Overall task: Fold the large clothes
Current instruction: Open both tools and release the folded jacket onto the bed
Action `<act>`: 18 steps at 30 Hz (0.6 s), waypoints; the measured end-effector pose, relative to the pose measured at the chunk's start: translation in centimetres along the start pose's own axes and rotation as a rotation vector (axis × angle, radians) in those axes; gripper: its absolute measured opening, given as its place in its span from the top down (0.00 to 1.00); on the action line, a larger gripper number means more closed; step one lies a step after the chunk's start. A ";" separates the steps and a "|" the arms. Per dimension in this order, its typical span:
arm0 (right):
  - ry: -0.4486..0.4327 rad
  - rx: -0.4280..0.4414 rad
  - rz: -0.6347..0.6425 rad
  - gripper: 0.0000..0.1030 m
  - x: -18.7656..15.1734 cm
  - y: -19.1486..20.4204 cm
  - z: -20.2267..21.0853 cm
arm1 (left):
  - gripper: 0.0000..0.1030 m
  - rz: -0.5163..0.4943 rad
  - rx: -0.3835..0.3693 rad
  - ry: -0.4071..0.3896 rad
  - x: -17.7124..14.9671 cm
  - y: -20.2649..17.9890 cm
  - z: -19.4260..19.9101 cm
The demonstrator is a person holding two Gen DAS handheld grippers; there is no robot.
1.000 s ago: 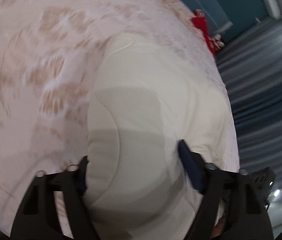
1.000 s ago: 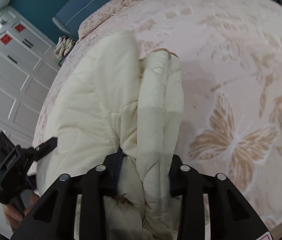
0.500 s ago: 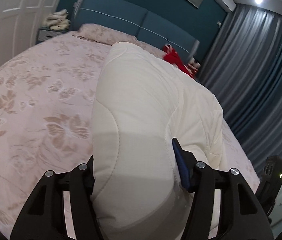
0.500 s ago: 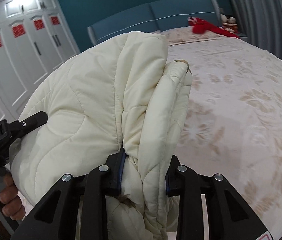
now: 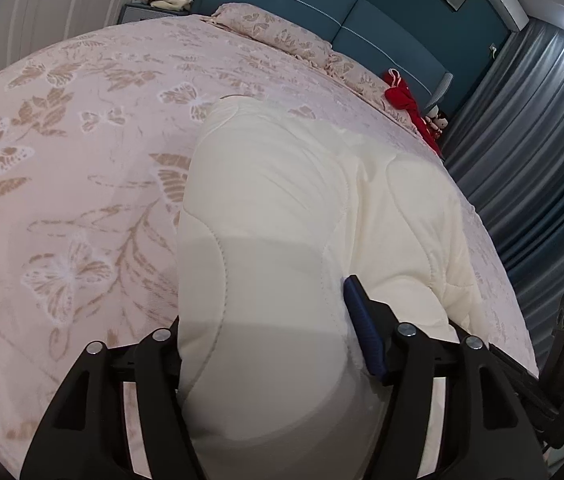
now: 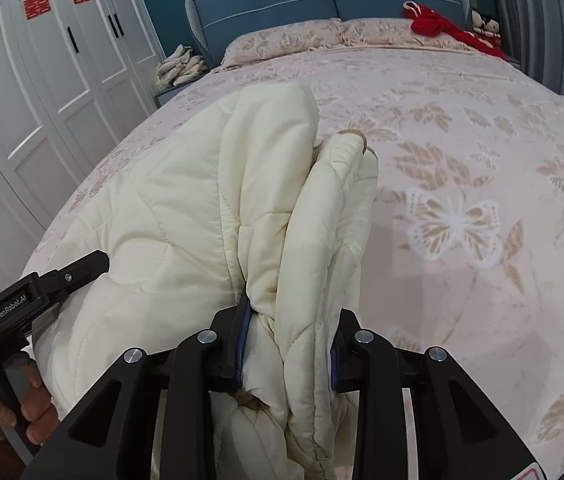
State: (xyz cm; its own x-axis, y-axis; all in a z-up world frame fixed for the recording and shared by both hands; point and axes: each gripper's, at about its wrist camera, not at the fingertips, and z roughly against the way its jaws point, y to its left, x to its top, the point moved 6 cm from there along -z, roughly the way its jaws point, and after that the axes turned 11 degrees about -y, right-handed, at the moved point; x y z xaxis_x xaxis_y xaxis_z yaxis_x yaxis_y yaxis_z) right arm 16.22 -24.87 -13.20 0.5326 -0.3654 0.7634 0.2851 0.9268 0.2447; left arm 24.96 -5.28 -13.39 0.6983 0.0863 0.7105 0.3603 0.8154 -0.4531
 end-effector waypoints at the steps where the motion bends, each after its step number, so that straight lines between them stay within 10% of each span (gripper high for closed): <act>1: 0.004 -0.003 -0.002 0.69 -0.3 -0.1 -0.3 | 0.37 0.001 0.001 0.001 -0.3 0.3 -0.2; 18: -0.085 -0.156 0.095 0.53 1.6 0.9 7.4 | 0.28 -0.247 0.247 -0.056 1.1 -3.6 8.2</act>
State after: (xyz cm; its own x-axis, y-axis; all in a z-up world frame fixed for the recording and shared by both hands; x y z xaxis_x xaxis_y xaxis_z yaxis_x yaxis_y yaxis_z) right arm 11.44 -23.96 -7.27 0.4955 -0.2620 0.8282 0.3601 0.9296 0.0786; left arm 19.33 -3.45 -6.57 0.5716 -0.1049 0.8138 0.3485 0.9289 -0.1250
